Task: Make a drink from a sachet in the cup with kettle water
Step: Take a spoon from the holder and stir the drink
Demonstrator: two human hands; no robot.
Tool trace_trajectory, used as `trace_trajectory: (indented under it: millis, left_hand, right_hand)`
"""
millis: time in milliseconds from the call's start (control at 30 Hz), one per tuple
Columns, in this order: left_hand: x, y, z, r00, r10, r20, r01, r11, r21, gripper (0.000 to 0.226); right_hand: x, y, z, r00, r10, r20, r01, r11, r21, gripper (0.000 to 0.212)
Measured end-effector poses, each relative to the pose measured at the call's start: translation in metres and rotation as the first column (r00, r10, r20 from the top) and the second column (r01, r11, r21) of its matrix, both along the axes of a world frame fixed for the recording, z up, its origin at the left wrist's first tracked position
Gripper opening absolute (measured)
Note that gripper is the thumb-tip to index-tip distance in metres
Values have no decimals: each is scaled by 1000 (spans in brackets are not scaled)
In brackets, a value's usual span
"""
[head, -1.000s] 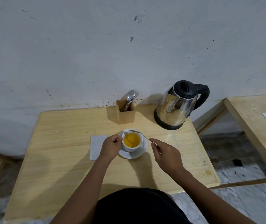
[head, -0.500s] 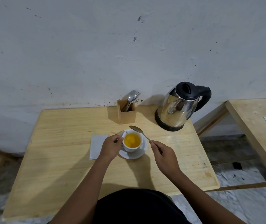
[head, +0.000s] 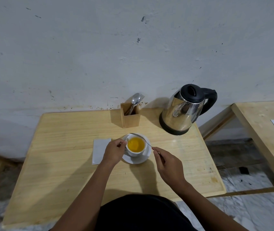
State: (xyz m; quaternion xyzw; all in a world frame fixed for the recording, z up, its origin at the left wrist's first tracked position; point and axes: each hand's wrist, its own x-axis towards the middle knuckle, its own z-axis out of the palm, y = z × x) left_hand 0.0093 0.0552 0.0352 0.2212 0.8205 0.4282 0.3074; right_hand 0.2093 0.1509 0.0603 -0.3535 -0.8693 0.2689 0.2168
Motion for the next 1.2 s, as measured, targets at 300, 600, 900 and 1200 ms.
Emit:
trace_trajectory:
  millis: [300,600,900,1200]
  left_hand:
    - [-1,0,-1,1000,-4,-1,4,1000,2,14]
    - [0,0,0,1000,-4,-3,4,1000,7,15]
    - [1,-1,1,1000,2,-3,-2,1000,19,14]
    - [2,0,-1,1000,14,-7,-14,1000,-1,15]
  right_hand:
    - [2,1,-6,999,-45,4,45,999,7,23]
    - [2,-4,0,997,-72,16,72,904,-422,23]
    - [0,6,-8,946,-309,-99,140,664,-734,21]
    - [-21,36,-50,862,-477,170,447,560,-698,25]
